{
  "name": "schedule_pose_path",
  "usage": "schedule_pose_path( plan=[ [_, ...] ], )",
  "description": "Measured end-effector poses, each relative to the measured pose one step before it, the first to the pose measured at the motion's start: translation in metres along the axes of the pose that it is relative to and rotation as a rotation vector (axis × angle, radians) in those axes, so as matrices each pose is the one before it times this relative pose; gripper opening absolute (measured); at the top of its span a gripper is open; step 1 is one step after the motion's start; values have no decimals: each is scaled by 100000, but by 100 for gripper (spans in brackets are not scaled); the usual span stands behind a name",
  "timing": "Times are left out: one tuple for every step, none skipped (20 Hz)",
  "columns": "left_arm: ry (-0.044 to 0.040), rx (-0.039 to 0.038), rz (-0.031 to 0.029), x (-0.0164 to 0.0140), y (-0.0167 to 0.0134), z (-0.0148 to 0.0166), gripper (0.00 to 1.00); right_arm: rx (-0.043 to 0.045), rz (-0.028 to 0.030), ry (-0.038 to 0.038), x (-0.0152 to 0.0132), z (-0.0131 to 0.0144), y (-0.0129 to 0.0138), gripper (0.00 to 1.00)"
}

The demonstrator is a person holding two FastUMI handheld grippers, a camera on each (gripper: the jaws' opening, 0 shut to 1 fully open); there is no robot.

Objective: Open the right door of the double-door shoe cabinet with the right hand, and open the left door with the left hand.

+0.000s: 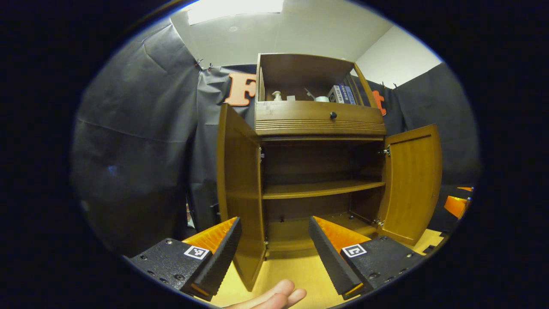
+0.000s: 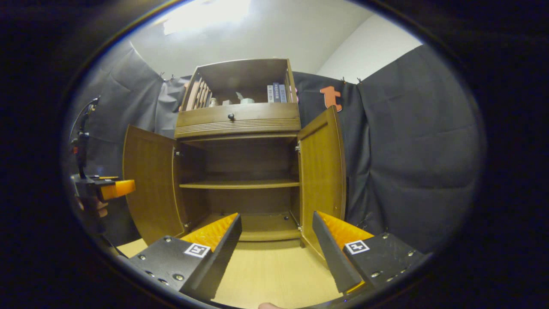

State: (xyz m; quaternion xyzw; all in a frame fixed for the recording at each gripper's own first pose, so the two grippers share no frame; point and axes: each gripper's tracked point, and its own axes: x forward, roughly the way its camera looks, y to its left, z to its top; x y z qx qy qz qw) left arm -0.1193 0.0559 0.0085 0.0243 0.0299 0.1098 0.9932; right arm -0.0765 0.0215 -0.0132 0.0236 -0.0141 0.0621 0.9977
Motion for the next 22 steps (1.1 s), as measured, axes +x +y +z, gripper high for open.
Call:
schedule_pose_path(
  plan=[
    [638, -747, -917, 317, -1105, -251, 99, 800, 840, -577, 413, 462, 51, 94],
    [751, -177, -1121, 320, -1036, -139, 98, 657, 187, -436, 385, 465, -148, 94],
    [1058, -62, -254, 382, -815, -269, 98, 766, -225, -730, 304, 396, -195, 98],
    [85, 1007, 343, 405, -620, -19, 98, 741, 191, -1043, 317, 480, 17, 98],
    [488, 2147, -111, 402, -762, -115, 99, -103, 611, -458, 311, 242, 197, 98],
    [-234, 1622, -639, 572, -826, 40, 98, -597, 750, 99, 404, 114, 187, 98],
    [96, 270, -927, 391, -833, -217, 99, -101, 460, 94, 292, 82, 6, 98],
    [390, -119, -2366, 540, -1203, -252, 97, 377, -54, 422, 326, 76, -145, 98],
    [929, -41, -2454, 447, -1236, -608, 97, 140, -92, 375, 170, -107, -130, 94],
    [857, -100, -1184, 480, -820, -516, 99, -348, -699, 722, 352, -169, -213, 94],
    [540, 270, -768, 366, -569, -395, 99, -347, -724, 546, 205, -200, -316, 94],
    [340, 388, -620, 536, -668, -166, 97, -657, -514, 925, 272, -279, -178, 100],
    [427, 230, -796, 521, -777, -263, 99, -685, -646, 552, 234, -194, -212, 98],
    [83, -59, -761, 415, -765, -75, 97, -887, -548, 555, 108, -261, -178, 100],
    [-594, 30, -988, 365, -794, 111, 98, -905, -690, 374, 223, -130, -197, 100],
    [-254, -331, -1366, 404, -878, 74, 98, -627, -804, -183, 127, 13, -302, 94],
    [-699, -647, -1198, 343, -693, 190, 100, -22, -679, -771, -46, 188, -237, 94],
    [-572, -793, -880, 293, -631, 214, 99, 789, -859, -908, -28, 263, -277, 98],
    [-93, -434, -476, 348, -493, 87, 100, 1041, -756, -679, 62, 219, -352, 98],
    [-521, -286, -294, 291, -440, 252, 99, 1219, -353, -332, 157, 76, -219, 98],
    [-659, -360, -1028, 359, -673, 308, 97, 1405, 271, -325, 130, 91, -102, 98],
    [-379, -378, -732, 463, -369, 178, 100, 1107, 1468, -10, 113, 29, 129, 98]
  ],
)
